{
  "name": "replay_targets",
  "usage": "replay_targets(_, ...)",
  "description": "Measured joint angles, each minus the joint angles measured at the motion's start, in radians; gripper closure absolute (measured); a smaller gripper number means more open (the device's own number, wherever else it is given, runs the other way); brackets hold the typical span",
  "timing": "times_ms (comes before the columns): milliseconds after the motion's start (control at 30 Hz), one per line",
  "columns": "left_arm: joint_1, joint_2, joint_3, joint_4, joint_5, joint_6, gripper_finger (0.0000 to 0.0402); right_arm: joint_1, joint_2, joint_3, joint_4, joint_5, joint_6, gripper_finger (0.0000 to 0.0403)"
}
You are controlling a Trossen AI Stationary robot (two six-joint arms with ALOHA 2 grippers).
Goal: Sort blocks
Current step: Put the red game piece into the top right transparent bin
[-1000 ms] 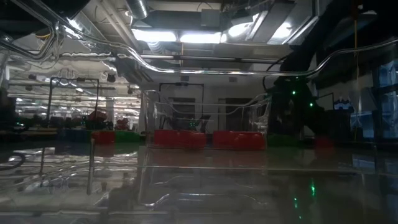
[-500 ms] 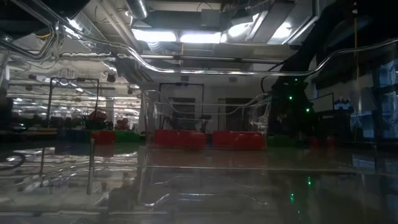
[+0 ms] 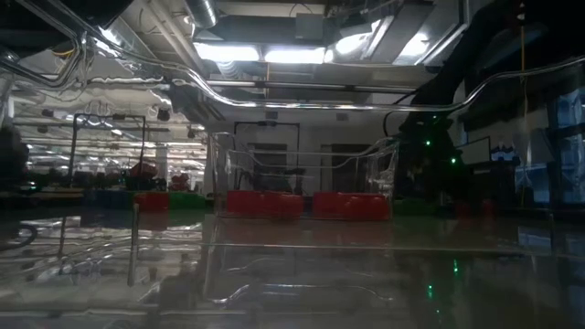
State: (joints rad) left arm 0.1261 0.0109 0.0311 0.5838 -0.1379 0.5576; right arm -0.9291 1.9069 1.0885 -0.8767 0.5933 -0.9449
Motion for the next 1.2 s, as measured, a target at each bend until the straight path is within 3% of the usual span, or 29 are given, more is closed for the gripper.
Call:
replay_targets(367,0.000,0.000,0.000,0.003,0.000,0.000,0.0396,0.091,-0.182,0.009,-0.032,-0.029,0.057,0.0234)
replay_targets(733,0.000,0.000,0.000,0.005,0.000,0.003,0.0396,0.362,-0.474,0.009,0.016,-0.056,0.170,0.0233)
replay_targets(967,0.000,0.000,0.000,0.004,0.000,0.000,0.0396,0.595,-0.581,0.010,0.234,-0.257,0.254,0.0230)
replay_targets(1200,0.000,0.000,0.000,0.003,0.000,-0.005,0.0396,0.772,-0.527,0.011,0.518,-0.377,0.261,0.0226)
